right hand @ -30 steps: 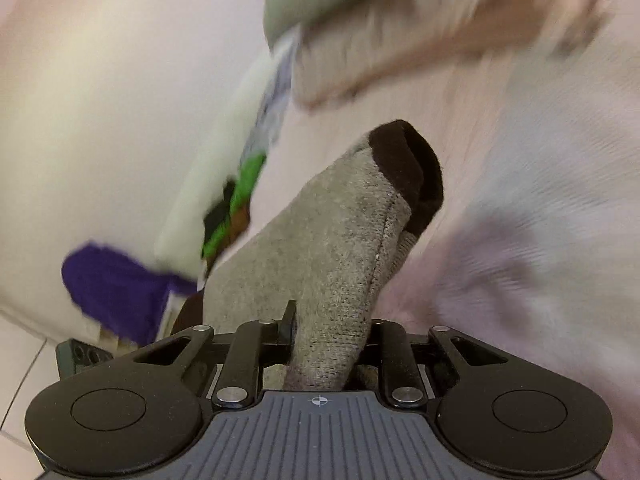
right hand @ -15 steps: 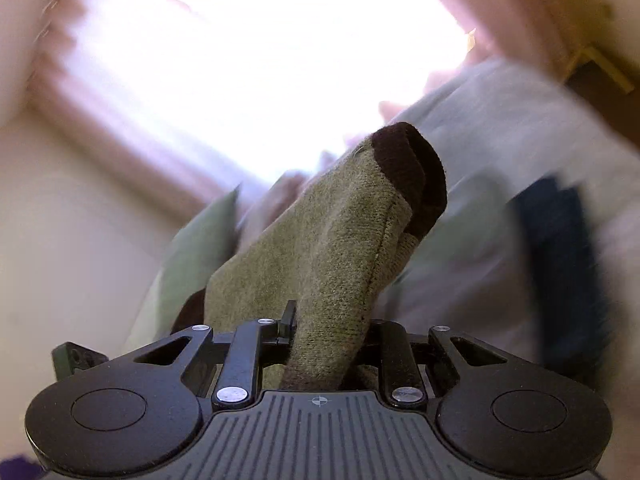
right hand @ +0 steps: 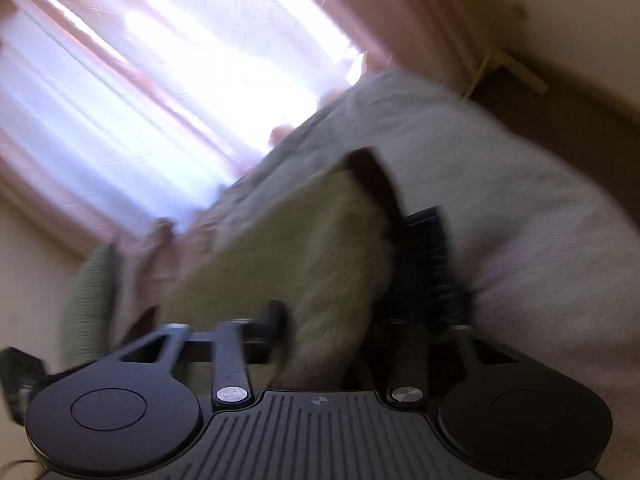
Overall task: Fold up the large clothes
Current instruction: 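Carry the sweater onto the clothes stack and open both grippers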
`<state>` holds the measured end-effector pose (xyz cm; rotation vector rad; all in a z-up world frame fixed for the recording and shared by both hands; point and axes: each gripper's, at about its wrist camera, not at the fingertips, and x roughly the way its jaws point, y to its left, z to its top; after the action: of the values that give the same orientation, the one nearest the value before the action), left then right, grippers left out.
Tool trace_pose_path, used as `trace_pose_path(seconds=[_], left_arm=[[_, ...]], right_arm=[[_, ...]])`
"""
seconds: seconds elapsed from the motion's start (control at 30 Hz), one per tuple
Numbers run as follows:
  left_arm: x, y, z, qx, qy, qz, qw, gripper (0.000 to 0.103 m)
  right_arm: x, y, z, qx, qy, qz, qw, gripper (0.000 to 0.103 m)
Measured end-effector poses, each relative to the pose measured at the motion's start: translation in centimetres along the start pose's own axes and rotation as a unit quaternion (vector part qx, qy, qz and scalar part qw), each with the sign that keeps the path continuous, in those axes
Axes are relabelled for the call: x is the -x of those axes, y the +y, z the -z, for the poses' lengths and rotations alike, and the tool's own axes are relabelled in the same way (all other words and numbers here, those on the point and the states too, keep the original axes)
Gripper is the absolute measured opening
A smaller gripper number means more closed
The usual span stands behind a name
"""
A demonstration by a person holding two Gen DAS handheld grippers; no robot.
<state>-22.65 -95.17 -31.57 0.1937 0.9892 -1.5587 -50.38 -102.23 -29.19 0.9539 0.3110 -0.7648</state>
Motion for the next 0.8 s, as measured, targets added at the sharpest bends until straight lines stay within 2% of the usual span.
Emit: trace_pose_path(seconds=[0.03,0.1,0.17,0.2,0.27,0.37,0.43,0.5,0.57,0.8], left_arm=[[0.2,0.1,0.1,-0.005,-0.006,-0.003,1.0000,0.027],[1.4,0.0,0.1,-0.020,-0.010,-0.013,0.9997,0.030],[3.1,-0.4,-0.1,-0.046,-0.024,-0.045,0.9977,0.027],[4.5,-1.0,0.0,-0.058,-0.040,-0.068,0.9952,0.026],[6.7,-2.7,0.4,-0.084,-0.060,-0.088,0.9908,0.026],[9.5,-7.7,2.9,-0.136,-0.090,-0.074,0.9839,0.026],[8.8,-10.1,5.1,-0.165,-0.083,-0.077,0.9798,0.026],[7.0,-11.1,7.5,-0.180,-0.069,-0.090,0.9772,0.023],[5.5,-11.1,9.7,-0.187,-0.078,-0.115,0.9724,0.024],[2.9,-10.0,12.1,-0.206,-0.115,-0.144,0.9611,0.026]], right_arm=[[0.8,-0.1,0.2,0.004,-0.010,0.006,1.000,0.046],[3.4,1.1,0.8,0.035,-0.044,0.053,0.997,0.049],[5.6,2.4,1.1,0.086,-0.075,0.100,0.988,0.049],[6.8,3.2,1.2,0.122,-0.092,0.110,0.982,0.049],[8.4,6.2,2.7,0.190,-0.108,0.101,0.971,0.049],[8.7,9.9,5.9,0.274,-0.111,0.072,0.953,0.049],[6.7,10.4,8.2,0.308,-0.097,0.091,0.942,0.049],[4.1,9.1,10.3,0.317,-0.069,0.114,0.939,0.049],[2.8,7.2,12.1,0.326,-0.086,0.118,0.934,0.049],[1.3,6.3,13.0,0.344,-0.091,0.125,0.926,0.050]])
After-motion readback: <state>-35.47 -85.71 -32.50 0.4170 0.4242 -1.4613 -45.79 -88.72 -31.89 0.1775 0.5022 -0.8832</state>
